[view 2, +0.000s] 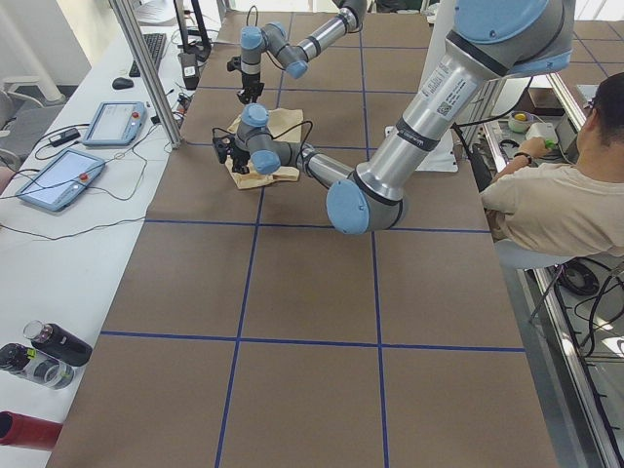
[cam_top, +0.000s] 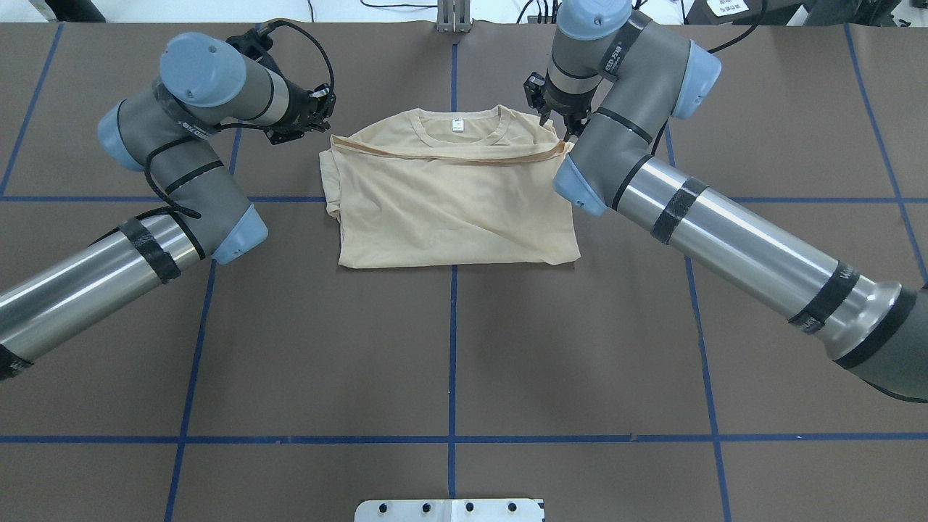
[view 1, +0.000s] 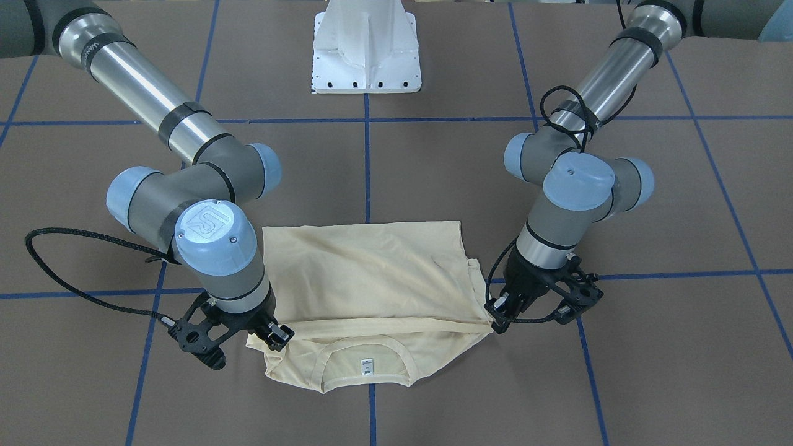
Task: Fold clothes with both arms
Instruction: 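Lay the hem near the collar and open both grippers, then raise the left gripper away while the right gripper moves to the folded edge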
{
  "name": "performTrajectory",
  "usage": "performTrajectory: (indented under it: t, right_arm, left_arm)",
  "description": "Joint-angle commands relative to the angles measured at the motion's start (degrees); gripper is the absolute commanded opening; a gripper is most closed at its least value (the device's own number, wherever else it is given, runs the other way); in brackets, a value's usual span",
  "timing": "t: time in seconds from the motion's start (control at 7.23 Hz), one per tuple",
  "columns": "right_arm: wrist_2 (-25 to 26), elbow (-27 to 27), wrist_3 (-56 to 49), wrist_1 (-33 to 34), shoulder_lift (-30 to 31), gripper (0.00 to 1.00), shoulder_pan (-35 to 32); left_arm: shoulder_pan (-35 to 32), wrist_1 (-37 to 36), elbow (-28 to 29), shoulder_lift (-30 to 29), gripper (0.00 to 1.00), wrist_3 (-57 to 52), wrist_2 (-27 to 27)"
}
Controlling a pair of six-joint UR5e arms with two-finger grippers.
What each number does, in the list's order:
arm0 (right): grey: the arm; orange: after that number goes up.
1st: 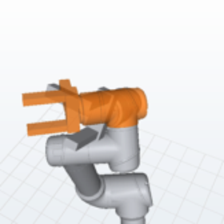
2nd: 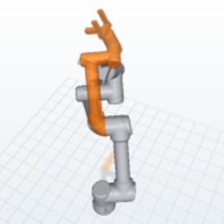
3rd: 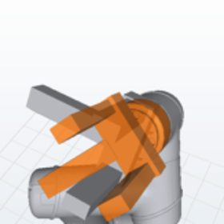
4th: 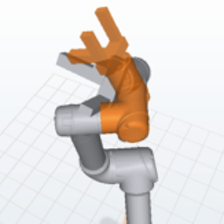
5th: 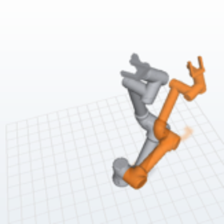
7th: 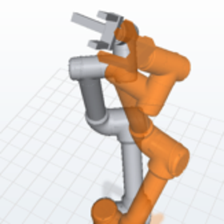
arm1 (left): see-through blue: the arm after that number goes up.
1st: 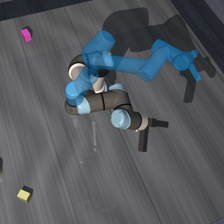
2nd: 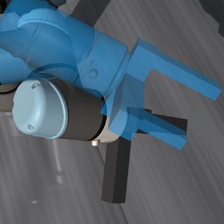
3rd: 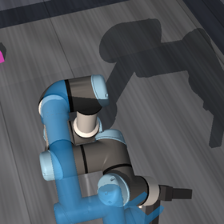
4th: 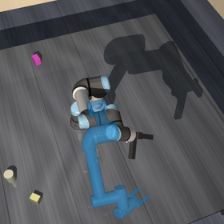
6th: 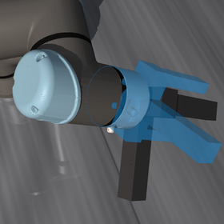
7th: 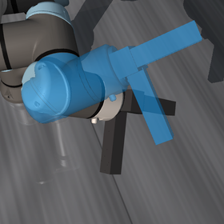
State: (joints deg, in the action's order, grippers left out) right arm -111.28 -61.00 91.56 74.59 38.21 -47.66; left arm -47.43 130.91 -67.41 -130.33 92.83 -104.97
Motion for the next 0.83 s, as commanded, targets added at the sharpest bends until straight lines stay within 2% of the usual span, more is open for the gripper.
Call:
performTrajectory:
  t: [0.0, 0.14, 0.28, 0.42, 0.55, 0.69]
  right_arm:
    - [-0.1, -2.5, 0.7, -0.1, 0.5, 0.76, -0.1]
    - [-0.3, -7.7, 0.9, -0.4, 4.2, 0.8, 0.0]
    - [-0.3, -15.2, 2.6, -0.5, 9.6, 0.83, 1.9]
    - [0.4, -21.9, 5.4, -0.5, 14.4, 0.87, 4.1]
    - [3.0, -27.1, 8.6, -0.5, 18.2, 0.9, 6.6]
    - [8.5, -30.8, 11.5, -0.5, 20.9, 0.89, 10.4]
  left_arm:
    - [-1.1, 0.3, 0.4, 0.1, 0.28, -1.0, 0.1]
    - [-2.2, 0.3, 0.1, 0.0, 0.28, -1.1, -0.2]
    - [-2.4, 0.3, -0.4, 0.0, 0.28, -1.1, -0.4]
    - [-2.7, 0.3, -1.7, 0.2, 0.33, -1.1, -0.4]
    - [-2.8, 0.2, -4.4, 1.2, 0.34, -1.0, -0.4]
    - [-2.8, 0.2, -6.7, 2.9, 0.35, -1.0, -0.4]
